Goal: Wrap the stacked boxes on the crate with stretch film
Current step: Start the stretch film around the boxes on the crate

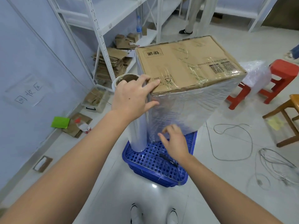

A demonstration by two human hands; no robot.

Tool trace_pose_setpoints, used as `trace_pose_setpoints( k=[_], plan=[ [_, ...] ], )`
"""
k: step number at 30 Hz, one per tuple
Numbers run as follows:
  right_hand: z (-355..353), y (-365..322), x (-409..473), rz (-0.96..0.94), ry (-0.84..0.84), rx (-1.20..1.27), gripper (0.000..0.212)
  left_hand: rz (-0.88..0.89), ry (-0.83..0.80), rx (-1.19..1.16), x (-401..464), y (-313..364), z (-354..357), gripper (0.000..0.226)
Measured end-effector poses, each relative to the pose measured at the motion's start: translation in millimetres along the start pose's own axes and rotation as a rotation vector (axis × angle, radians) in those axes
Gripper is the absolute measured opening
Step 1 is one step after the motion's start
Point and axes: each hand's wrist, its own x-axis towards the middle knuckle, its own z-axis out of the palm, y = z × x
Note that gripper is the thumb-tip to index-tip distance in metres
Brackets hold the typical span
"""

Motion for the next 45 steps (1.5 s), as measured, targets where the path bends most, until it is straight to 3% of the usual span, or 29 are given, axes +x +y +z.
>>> trace_pose_setpoints(
  k=[2, 4, 7, 11, 22, 30, 34, 39, 45],
  plan=[
    [30.5, 15.8, 7.6, 0.268, -0.214, 0.071, 0.036, -0.007, 0.005, 0.005, 0.3, -0.5, 1.3, 0.071],
    [56.3, 26.3, 17.8, 0.441, -0.308, 0.181, 0.055, -0.011, 0.012, 0.011, -0.4, -1.0, 2.8, 0.072],
    [82.4, 30.3, 36.4, 0.515, -0.282, 0.240, 0.044, -0.020, 0.023, 0.015, -0.4, -1.2, 4.1, 0.072],
    [97.3, 35.2, 41.8, 0.454, -0.153, 0.215, 0.047, -0.031, 0.007, 0.012, 0.6, -1.2, 2.1, 0.072],
    [73.2, 52.7, 16.2, 0.240, -0.188, 0.023, 0.045, 0.021, -0.138, -0.028, 9.6, -6.3, -17.1, 0.077],
    [71.6, 46.2, 23.9, 0.314, -0.261, -0.081, 0.025, -0.032, -0.026, 0.097, -6.2, 11.4, -0.3, 0.081],
    [80.4, 43.0, 39.4, 0.374, -0.390, -0.117, 0.039, -0.058, 0.019, 0.109, -6.4, 14.2, 4.5, 0.078],
    [83.4, 63.0, 51.6, 0.289, -0.448, -0.208, 0.024, -0.059, 0.029, 0.096, -4.5, 11.2, 4.8, 0.078],
    [66.9, 87.0, 48.7, 0.158, -0.426, -0.327, 0.028, -0.047, 0.043, 0.064, -0.5, 14.7, 5.3, 0.075]
  ],
)
